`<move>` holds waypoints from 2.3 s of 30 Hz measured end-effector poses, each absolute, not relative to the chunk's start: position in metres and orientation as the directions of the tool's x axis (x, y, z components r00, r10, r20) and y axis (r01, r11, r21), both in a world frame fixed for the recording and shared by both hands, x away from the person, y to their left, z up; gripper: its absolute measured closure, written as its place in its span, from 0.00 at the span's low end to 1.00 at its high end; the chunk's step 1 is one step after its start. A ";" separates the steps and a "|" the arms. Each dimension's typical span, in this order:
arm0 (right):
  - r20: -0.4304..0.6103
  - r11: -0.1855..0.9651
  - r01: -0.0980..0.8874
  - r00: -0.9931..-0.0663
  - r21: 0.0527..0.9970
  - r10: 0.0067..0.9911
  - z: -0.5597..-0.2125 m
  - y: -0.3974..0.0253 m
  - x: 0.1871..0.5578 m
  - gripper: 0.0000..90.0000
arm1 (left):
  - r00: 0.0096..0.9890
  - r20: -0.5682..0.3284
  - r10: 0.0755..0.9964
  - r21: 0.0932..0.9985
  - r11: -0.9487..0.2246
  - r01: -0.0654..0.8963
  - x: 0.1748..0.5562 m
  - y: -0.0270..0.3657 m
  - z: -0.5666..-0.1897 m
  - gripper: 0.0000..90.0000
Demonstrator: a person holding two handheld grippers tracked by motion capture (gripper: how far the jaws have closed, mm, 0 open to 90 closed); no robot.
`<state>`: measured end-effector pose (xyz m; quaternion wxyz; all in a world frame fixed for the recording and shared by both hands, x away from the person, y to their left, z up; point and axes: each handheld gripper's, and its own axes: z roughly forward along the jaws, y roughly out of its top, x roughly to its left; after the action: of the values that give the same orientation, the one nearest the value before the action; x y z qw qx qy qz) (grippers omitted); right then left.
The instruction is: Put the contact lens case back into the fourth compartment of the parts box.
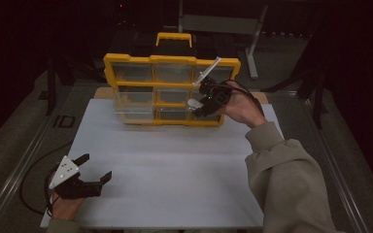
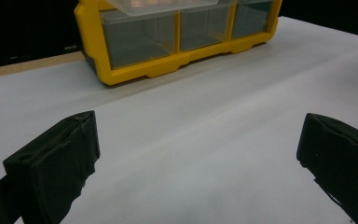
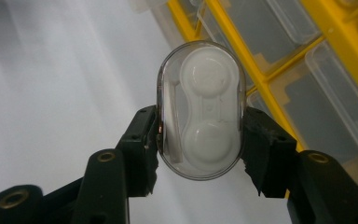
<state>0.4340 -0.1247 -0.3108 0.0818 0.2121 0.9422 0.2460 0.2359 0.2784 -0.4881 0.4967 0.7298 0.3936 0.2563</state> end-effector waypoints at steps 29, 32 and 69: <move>-0.079 0.797 0.314 -0.909 0.515 0.409 -0.286 -0.097 0.446 0.54 | 0.557 -0.022 0.830 0.926 -0.193 0.325 0.236 0.279 -0.489 0.00; -0.081 0.797 0.312 -0.909 0.517 0.409 -0.284 -0.094 0.447 0.54 | 0.558 -0.022 0.830 0.926 -0.194 0.325 0.236 0.279 -0.489 0.00; -0.083 0.786 0.276 -0.921 0.553 0.382 -0.269 -0.051 0.460 0.54 | 0.560 -0.027 0.828 0.929 -0.186 0.321 0.235 0.281 -0.488 0.00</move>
<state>0.4595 -0.0512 -0.2692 0.0953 0.1749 0.9401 0.2766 0.2350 0.2811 -0.4880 0.5009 0.7273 0.3949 0.2533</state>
